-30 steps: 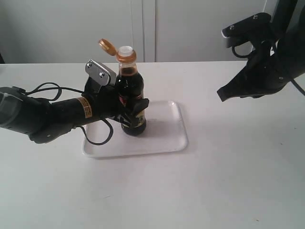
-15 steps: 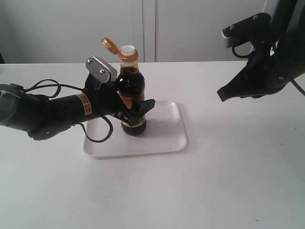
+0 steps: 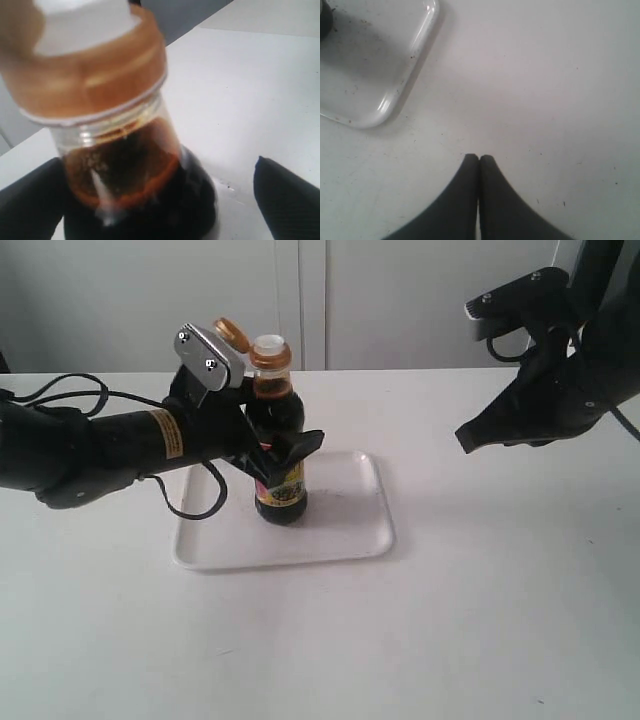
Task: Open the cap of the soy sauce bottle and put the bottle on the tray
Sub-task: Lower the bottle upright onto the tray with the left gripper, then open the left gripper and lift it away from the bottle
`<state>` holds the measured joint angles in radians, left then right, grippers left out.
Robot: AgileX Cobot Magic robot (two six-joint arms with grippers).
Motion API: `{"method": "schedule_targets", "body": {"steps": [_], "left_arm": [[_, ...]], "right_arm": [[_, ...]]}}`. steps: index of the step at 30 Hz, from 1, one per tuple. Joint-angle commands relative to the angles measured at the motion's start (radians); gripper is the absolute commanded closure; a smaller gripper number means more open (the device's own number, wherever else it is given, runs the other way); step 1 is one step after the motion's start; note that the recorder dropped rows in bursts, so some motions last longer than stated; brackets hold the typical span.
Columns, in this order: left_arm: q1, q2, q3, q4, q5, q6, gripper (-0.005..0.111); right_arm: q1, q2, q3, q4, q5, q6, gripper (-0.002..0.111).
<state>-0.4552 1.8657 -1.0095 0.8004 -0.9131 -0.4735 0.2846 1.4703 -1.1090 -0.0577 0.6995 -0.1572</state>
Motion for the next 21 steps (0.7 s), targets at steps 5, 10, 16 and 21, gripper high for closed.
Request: {"method": "schedule_targets", "body": {"steps": [5, 10, 16, 21], "left_arm": [[-0.007, -0.074, 0.002, 0.028, 0.023, -0.012, 0.006], [-0.007, -0.116, 0.002, 0.03, 0.025, -0.023, 0.006], [-0.007, -0.168, 0.002, 0.03, 0.057, -0.025, 0.006], [-0.007, -0.213, 0.002, 0.023, 0.072, -0.025, 0.006]], "right_arm": [[-0.008, -0.002, -0.007, 0.004, 0.001, 0.0, 0.108], [-0.008, -0.002, -0.007, 0.004, 0.001, 0.0, 0.108], [-0.008, -0.002, -0.007, 0.011, 0.001, 0.0, 0.108], [-0.008, -0.002, -0.007, 0.013, 0.001, 0.0, 0.108]]}}
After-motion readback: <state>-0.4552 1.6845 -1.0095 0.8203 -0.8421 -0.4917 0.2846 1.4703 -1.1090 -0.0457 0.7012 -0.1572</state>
